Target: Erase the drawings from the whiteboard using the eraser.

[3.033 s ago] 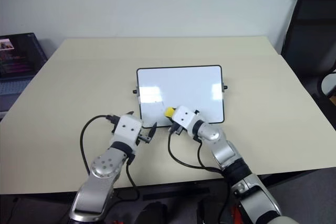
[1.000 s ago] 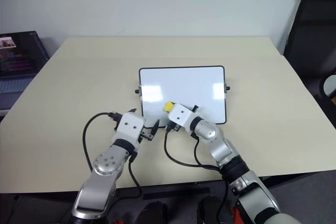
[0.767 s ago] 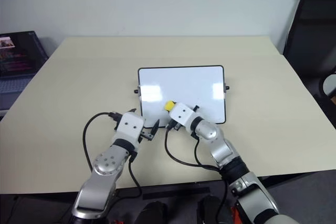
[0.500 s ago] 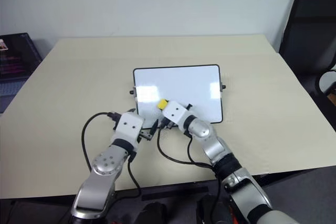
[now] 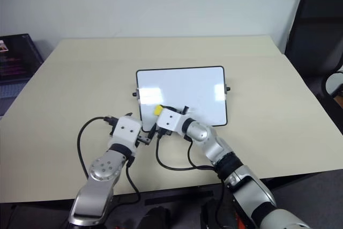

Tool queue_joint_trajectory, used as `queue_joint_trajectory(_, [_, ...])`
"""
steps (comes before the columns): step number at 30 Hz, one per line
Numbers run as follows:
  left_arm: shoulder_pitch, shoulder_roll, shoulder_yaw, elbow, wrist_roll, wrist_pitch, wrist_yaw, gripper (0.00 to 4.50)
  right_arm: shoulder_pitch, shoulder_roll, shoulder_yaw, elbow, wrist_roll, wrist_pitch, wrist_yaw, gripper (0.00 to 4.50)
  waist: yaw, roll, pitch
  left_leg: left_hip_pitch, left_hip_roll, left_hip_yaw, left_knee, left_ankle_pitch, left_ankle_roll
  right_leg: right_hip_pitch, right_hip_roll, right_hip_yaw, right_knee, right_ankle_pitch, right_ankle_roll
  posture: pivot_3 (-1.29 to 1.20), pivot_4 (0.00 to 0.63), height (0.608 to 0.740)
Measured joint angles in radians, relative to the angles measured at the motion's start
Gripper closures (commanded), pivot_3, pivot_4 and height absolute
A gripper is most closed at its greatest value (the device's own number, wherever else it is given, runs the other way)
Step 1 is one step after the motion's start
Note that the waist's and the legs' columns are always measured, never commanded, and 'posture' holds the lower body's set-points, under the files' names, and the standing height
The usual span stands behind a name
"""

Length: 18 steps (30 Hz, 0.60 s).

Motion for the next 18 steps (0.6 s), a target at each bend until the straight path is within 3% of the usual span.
queue_joint_trajectory(18, [-0.049, 0.007, -0.012, 0.042, -0.006, -0.005, -0.024, 0.00, 0.166, -0.157, -0.062, -0.267, 0.024, 0.106, 0.028, 3.30, 0.009, 0.000, 0.000, 0.000, -0.001, 0.000, 0.002, 0.000, 0.000, 0.002, -0.001, -0.001, -0.002, 0.000, 0.000, 0.00, 0.150, 0.740])
